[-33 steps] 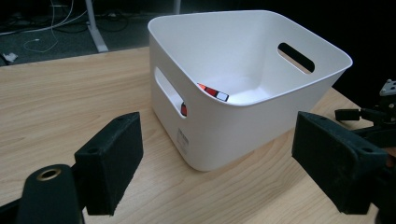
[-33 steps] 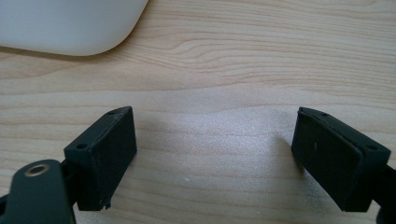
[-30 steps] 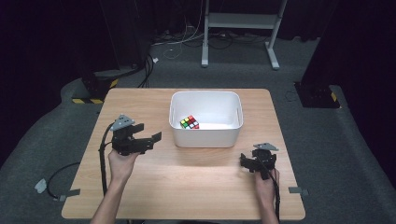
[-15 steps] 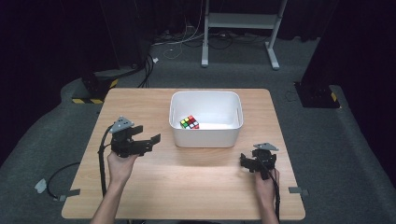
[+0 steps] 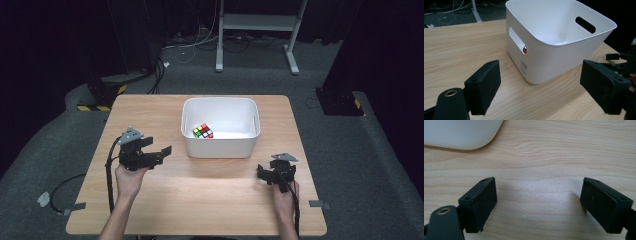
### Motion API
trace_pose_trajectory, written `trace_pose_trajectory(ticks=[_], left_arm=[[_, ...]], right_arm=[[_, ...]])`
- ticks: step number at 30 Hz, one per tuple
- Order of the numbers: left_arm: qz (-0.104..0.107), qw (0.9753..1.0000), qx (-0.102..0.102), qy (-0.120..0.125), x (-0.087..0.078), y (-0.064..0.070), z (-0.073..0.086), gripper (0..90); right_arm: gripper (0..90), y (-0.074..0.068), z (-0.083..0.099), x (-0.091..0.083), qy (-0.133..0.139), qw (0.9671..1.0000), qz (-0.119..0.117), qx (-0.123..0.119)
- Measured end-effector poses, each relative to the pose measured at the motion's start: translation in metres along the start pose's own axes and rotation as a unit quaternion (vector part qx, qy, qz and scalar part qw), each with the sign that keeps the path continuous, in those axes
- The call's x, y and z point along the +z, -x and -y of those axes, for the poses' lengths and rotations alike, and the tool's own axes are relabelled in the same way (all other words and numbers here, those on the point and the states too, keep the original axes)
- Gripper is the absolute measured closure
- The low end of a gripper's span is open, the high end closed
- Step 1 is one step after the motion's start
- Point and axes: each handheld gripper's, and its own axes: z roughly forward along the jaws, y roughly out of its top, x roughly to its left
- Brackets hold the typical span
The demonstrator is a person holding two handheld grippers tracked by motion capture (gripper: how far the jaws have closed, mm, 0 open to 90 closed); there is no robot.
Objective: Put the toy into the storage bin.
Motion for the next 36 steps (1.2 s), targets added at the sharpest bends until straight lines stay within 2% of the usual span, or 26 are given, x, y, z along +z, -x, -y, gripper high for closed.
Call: trace_pose_trajectory(ticks=[36], left_arm=[[-0.006,0.9999,-0.014,-0.003,0.0,-0.007,0.017,17.8]], right_arm=[[13.9,0.0,0.0,0.0,0.0,1.0,0.0,0.0]])
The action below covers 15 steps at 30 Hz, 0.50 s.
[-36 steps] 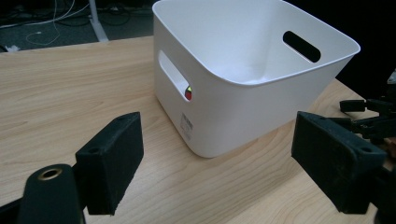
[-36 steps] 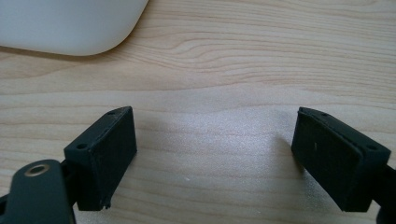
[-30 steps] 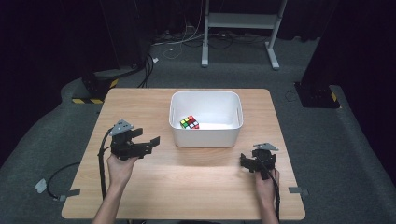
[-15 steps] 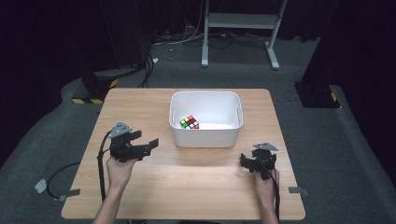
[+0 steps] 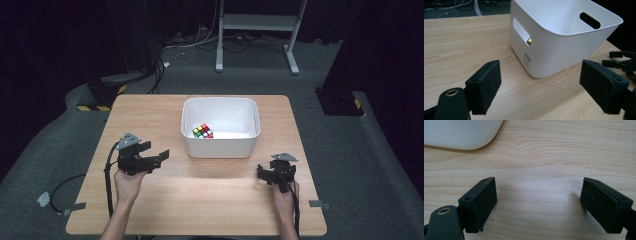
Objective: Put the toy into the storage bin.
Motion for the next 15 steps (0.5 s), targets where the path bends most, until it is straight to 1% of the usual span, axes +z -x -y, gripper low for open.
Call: trace_pose_trajectory(ticks=[15], left_arm=[[-0.001,1.0,-0.005,-0.002,0.0015,-0.0025,0.0057,17.9]], right_arm=[[13.9,-0.0001,0.0,-0.0001,0.0,1.0,0.0,0.0]])
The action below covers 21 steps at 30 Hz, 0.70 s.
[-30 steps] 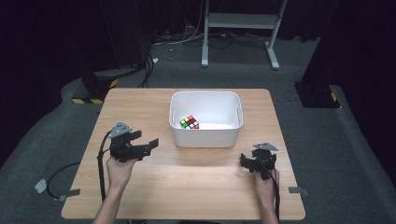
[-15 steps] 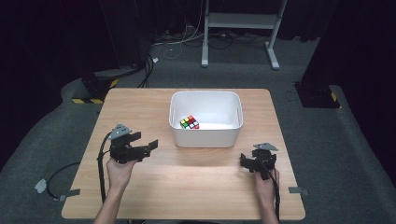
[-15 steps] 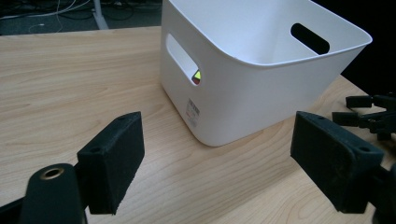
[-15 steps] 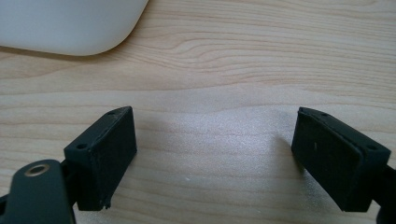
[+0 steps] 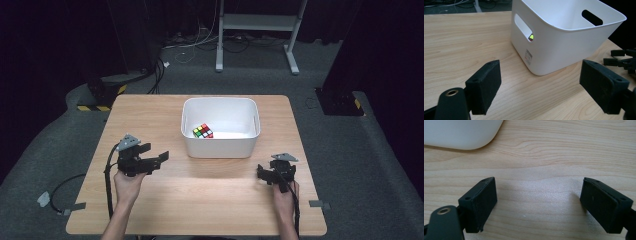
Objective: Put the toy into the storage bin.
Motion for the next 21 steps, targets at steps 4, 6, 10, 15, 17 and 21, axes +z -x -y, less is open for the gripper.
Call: trace_pose_trajectory(ticks=[4,6,10,15,17,21], left_arm=[[-0.004,1.0,0.002,-0.003,0.0009,0.0,0.0014,17.9],[-0.004,1.0,0.002,-0.004,0.0016,-0.0002,0.002,17.9],[-0.009,0.9999,0.003,-0.007,0.0038,-0.0002,0.0027,18.0],[-0.01,0.9999,0.005,-0.009,0.0056,0.0011,0.0032,18.0],[-0.011,0.9999,0.004,-0.009,0.0066,0.0012,0.0039,18.0],[-0.012,0.9998,0.005,-0.013,0.0086,0.001,0.0052,18.1]], right_arm=[[13.9,0.0,0.0,0.0,0.0,1.0,0.0,0.0],[13.9,0.0,0.0,0.0,0.0,1.0,0.0,0.0],[13.9,-0.0001,0.0,0.0,0.0,1.0,0.0,0.0],[13.9,0.0,0.0,0.0,0.0,1.0,0.0,0.0],[13.9,0.0,0.0,0.0,0.0,1.0,0.0,0.0],[13.9,-0.0001,0.0,0.0,0.0,1.0,0.0,0.0]])
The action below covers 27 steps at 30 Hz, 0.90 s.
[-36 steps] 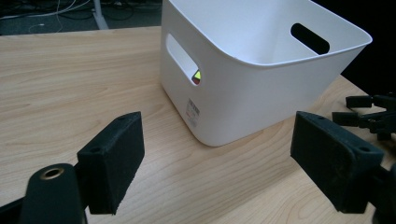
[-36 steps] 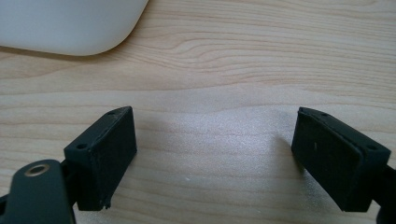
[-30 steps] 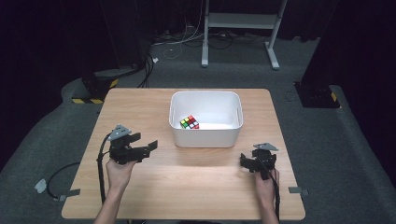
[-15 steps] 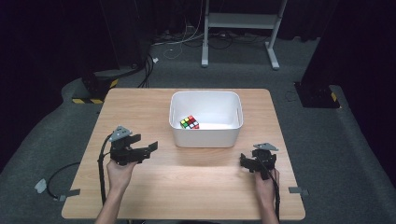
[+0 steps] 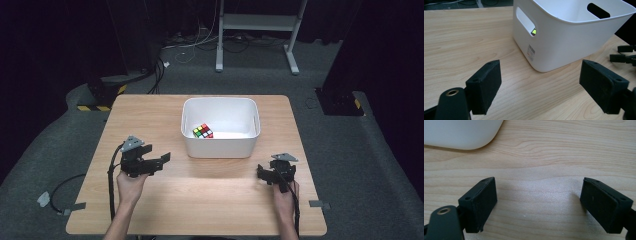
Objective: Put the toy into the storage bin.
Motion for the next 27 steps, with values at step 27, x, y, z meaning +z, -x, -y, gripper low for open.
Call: trace_pose_trajectory(ticks=[27], left_arm=[[-0.007,0.9999,-0.002,-0.012,0.0093,-0.0018,0.01,18.4]], right_arm=[[13.8,0.0,0.0,0.0,0.0,1.0,0.0,0.0]])
